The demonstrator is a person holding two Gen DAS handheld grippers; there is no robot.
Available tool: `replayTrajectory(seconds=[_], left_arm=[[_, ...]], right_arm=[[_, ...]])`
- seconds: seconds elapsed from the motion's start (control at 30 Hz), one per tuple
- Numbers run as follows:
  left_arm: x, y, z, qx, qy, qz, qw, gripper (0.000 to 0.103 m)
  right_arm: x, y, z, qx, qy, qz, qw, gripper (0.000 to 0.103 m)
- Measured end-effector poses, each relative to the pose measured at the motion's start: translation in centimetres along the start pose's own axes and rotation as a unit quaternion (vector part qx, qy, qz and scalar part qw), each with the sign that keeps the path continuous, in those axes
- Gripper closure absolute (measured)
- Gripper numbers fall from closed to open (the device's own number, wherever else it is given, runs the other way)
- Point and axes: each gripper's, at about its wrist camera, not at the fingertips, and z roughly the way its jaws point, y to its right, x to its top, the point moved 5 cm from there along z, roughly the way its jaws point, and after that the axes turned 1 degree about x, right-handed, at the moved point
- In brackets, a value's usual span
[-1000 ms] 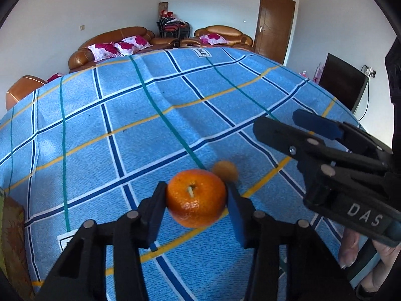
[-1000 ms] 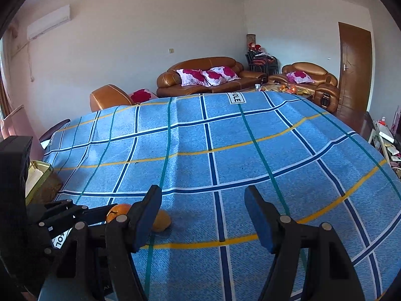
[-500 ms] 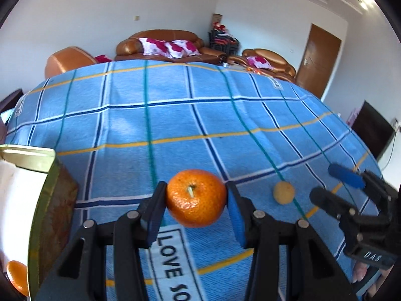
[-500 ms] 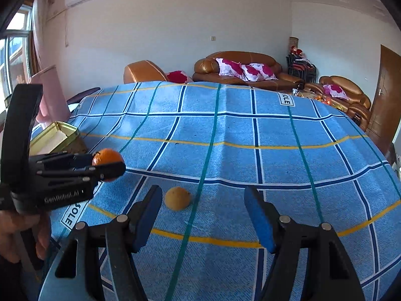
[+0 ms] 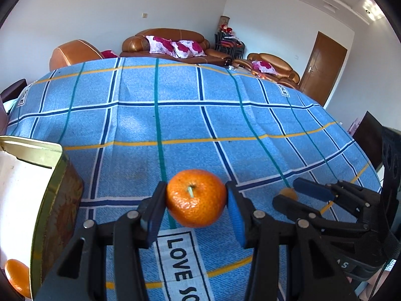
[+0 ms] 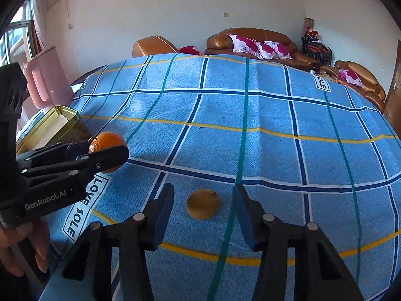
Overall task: Organize fruits
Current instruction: 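Grasp the last orange with the left tool while the right tool grasps the small yellow-brown fruit, then lift the orange with the left tool while the right tool lifts the yellow-brown fruit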
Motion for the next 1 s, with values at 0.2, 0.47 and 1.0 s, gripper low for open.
replayTrajectory(seconds=[0.2, 0.47, 1.0], left_arm=[[0.1, 0.2, -0.3, 0.003, 0.007, 0.006, 1.0000, 0.055], [0.2, 0.5, -1.0, 0.008, 0.026, 0.018, 0.9995, 0.055], [0.5, 1.4, -2.7, 0.025, 0.073, 0.044, 0.9960, 0.055]], right_arm=[[-0.1, 0.4, 0.3, 0.014, -0.007, 0.015, 1.000, 0.072], [0.1, -0.3, -0.7, 0.011, 0.018, -0.008, 1.000, 0.072], [0.6, -1.1, -3.6, 0.008, 0.089, -0.035, 0.995, 0.072]])
